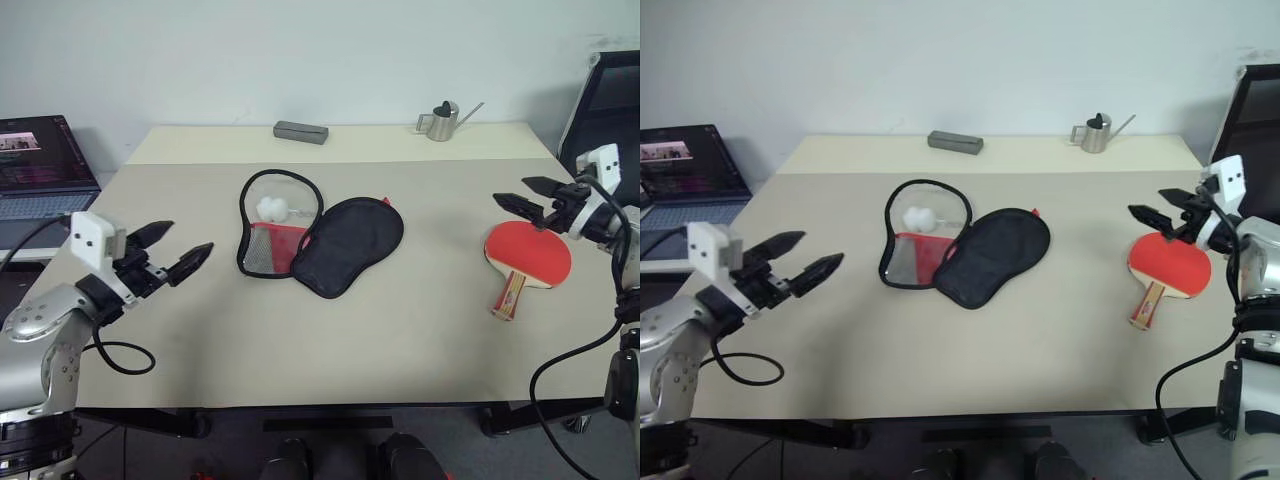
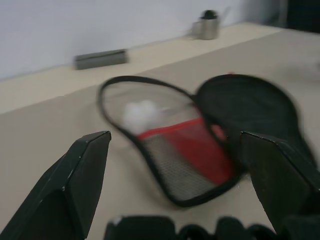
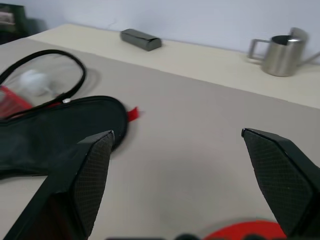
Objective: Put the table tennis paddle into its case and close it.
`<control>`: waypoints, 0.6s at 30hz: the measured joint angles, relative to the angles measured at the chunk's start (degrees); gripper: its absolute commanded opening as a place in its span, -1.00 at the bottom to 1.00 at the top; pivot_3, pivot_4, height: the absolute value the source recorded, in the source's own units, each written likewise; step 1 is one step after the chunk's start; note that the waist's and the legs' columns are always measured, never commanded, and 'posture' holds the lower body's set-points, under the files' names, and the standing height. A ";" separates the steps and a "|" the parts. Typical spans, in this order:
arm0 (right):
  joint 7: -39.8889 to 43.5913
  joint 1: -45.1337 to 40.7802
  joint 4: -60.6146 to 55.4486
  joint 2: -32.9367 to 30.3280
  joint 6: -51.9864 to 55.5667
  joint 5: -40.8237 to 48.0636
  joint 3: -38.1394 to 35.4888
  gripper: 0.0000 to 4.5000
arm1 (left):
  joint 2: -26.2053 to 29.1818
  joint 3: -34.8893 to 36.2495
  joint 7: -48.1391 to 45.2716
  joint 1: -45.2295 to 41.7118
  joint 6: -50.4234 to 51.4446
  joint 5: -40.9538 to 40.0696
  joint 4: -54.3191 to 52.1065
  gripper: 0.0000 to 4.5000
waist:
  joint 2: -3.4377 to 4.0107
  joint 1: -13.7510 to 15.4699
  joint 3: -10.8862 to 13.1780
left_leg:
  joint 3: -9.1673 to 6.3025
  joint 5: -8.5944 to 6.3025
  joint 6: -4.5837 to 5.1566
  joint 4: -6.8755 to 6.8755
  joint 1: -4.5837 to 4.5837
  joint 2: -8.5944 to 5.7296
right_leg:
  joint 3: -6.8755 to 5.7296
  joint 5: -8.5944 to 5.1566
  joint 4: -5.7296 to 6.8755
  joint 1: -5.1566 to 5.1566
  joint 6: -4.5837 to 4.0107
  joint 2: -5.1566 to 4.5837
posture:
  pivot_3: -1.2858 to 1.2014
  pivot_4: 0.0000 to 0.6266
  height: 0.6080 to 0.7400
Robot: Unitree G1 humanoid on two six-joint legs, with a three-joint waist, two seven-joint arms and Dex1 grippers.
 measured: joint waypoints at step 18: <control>-19.49 12.21 -33.86 17.58 30.94 10.02 9.20 0.99 | 4.02 -9.02 -15.68 -12.67 5.78 -0.62 10.06 1.00 | -0.01 -0.16 -0.01 | 0.02 0.00 0.00 0.06 -0.12 0.24 | 0.10 0.02 0.08 -0.26 -0.04 0.30 | 0.03 -0.52 1.00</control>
